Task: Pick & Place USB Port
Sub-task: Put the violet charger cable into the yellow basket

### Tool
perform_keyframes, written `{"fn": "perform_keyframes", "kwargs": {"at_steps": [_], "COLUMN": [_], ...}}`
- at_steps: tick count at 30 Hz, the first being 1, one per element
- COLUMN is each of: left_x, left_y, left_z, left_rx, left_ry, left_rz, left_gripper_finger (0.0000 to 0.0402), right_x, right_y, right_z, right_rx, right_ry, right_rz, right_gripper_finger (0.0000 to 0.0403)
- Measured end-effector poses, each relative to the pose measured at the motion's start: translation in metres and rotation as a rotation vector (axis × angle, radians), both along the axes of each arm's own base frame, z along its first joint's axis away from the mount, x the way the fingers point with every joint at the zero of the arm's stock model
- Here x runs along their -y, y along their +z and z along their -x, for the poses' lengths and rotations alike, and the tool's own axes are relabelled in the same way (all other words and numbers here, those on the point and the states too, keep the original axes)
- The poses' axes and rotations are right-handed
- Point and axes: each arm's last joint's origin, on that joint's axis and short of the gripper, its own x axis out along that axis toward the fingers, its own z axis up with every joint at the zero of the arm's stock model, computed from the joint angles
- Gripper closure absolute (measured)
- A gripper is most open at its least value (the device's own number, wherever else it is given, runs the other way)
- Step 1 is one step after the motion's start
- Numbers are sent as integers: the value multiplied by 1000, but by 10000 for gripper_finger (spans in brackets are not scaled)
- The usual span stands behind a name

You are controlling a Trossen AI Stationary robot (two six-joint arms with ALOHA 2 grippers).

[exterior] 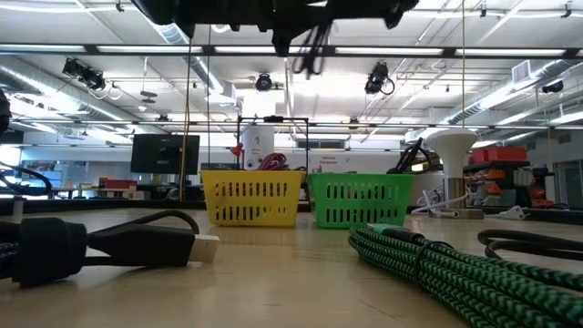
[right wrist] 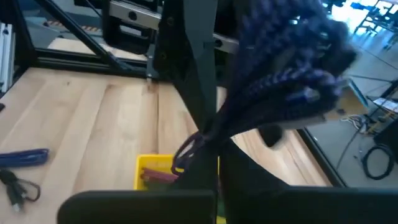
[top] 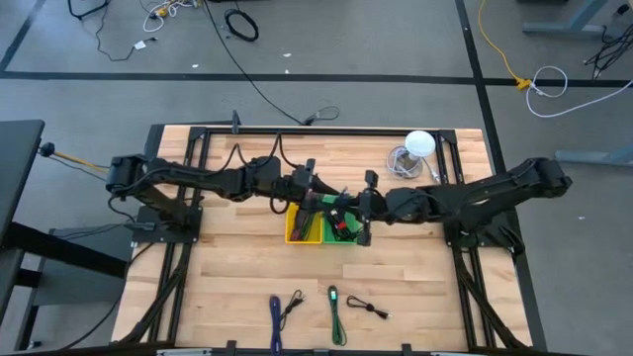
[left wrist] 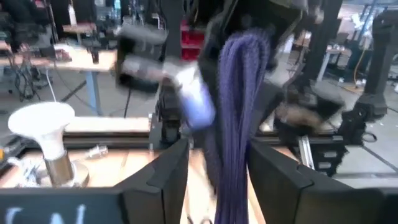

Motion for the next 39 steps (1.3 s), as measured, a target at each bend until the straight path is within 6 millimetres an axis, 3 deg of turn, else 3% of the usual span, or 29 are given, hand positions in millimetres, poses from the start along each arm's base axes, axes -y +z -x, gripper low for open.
{"fn": "perform_keyframes", "kwargs": {"at_steps": [6,10,21,39], "left_x": [-2,-6,-22,-19], "left_y": [-10,-11,-11,-12], "left_z": [-7,-6,-3,-2], "left_rx": [-12,-16,-43,-51], "left_ry": [23,33,80,28], "left_rz": [-7,-42,-70,-39], "left_gripper_finger": [243,317,319,337], "right_x": [10,14,16,16], "right_y": [-4,-3,-13,-18], "right_z": [-8,-7,-5,-3], "right_rx": [4,-1,-62,-105], "right_ry": [19,12,43,132], "right_rz": [-17,-28,-60,-122], "right_gripper_finger": [402,400,401,391]}}
